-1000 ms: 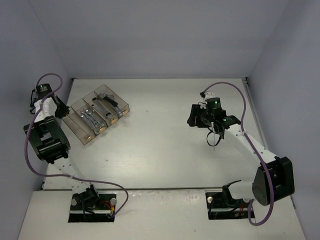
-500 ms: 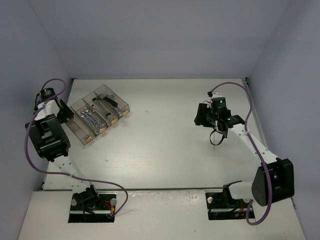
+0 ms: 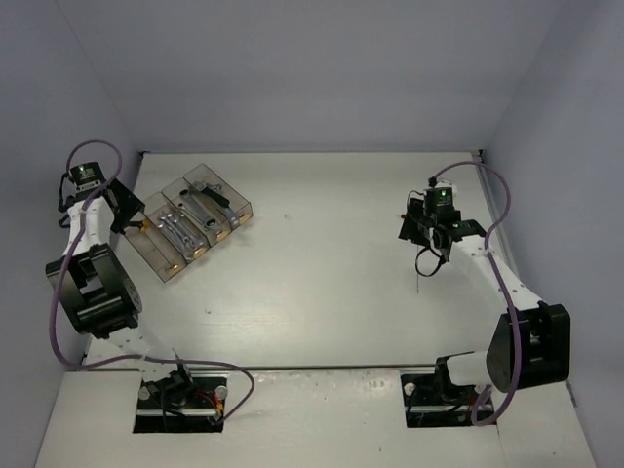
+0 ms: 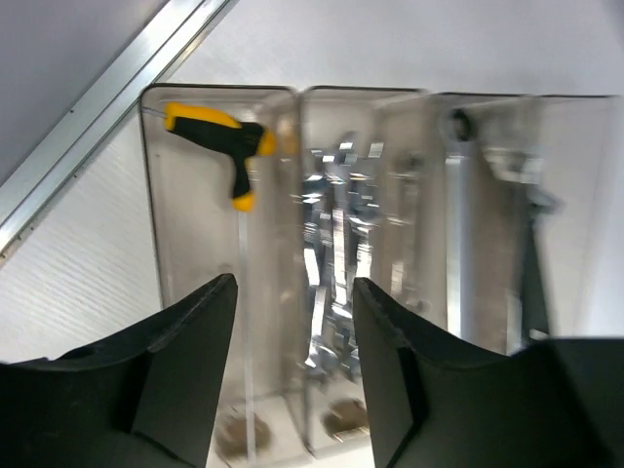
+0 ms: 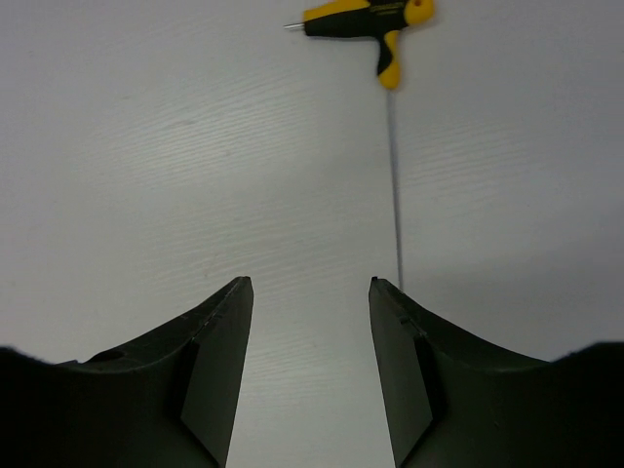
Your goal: Sort the tools into containers
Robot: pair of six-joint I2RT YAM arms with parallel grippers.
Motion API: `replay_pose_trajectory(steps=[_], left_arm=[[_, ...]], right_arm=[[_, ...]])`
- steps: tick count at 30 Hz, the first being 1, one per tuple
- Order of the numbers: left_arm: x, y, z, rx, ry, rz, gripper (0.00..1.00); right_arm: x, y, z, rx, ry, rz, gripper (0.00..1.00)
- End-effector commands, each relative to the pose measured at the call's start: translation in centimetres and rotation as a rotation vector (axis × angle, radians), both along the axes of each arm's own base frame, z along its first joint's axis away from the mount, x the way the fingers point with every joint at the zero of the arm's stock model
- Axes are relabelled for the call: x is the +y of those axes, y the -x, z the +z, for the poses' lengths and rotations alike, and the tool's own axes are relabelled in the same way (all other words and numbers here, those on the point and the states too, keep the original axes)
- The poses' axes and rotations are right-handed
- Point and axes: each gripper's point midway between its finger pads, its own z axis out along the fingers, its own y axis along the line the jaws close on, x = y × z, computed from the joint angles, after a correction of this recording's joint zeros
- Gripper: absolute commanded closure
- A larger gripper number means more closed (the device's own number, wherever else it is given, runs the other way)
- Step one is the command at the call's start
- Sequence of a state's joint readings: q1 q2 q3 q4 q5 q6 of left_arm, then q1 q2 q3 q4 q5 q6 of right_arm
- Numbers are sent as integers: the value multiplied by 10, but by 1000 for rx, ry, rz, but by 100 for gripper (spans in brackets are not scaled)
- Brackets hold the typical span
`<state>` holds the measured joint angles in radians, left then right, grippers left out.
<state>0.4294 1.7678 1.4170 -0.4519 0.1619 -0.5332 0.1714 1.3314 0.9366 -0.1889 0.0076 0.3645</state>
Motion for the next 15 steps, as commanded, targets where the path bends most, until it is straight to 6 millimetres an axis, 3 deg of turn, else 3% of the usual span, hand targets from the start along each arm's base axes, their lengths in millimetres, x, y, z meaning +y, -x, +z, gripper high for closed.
replay_pose_trajectory(steps=[1,4,6,9,13,15], left_arm=[[-42,5,98,-203,-47,-6,51],[-75,20,115,-234,-85,-44,42],[-112,31,120,-247,-87,-139,37],[-150,51,124,-238,-73,-246,35],[-221,80,125,-238,-65,-473,35],[-240,97,129,-262,-73,-528,35]], right_arm=[[-36,-18,-2,18,5,-180,52],[-45,-28,-19,70,11,-222,52],[-50,-38,-24,83,24,-241,52],[-58,-50,-41,127,40,-261,52],[-66,-73,-53,154,67,-247,53],[-66,-84,-64,176,67,-222,54]])
